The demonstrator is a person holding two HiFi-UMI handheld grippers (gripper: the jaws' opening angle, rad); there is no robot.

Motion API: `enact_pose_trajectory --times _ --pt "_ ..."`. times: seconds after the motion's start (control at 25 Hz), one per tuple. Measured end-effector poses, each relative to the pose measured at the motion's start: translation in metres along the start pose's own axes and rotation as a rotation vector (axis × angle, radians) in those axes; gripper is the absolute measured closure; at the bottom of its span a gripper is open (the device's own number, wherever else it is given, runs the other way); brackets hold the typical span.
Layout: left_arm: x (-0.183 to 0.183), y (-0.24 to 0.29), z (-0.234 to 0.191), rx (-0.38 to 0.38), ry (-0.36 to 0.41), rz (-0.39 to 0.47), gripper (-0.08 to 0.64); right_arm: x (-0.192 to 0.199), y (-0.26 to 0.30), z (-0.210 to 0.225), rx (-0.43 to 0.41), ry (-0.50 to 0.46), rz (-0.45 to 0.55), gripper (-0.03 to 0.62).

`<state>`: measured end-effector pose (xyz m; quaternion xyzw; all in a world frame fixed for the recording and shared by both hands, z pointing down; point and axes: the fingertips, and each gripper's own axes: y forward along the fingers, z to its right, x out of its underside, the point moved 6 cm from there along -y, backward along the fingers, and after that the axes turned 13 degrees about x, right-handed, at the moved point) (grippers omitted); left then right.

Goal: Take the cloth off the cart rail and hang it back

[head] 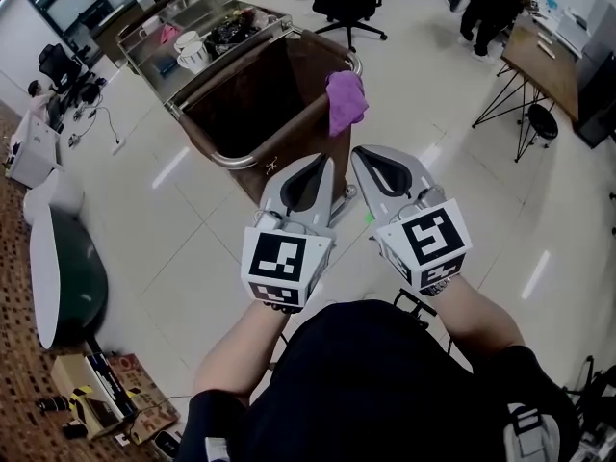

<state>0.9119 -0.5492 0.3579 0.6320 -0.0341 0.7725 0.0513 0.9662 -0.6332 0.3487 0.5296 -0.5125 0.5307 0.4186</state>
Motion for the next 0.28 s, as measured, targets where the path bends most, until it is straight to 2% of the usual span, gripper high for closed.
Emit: enact_pose_trajectory --times 0.12,0.28 --pt "0.004 0.004 0.004 -0.008 0.004 0.004 0.572 0.006 -0.003 0.004 -0.007 -0.006 0.002 0.592" --pt "-0.009 0.005 -0.008 -0.015 0.003 0.002 0.572 -0.007 0.007 0.004 -0.011 -0.007 0.003 0.592"
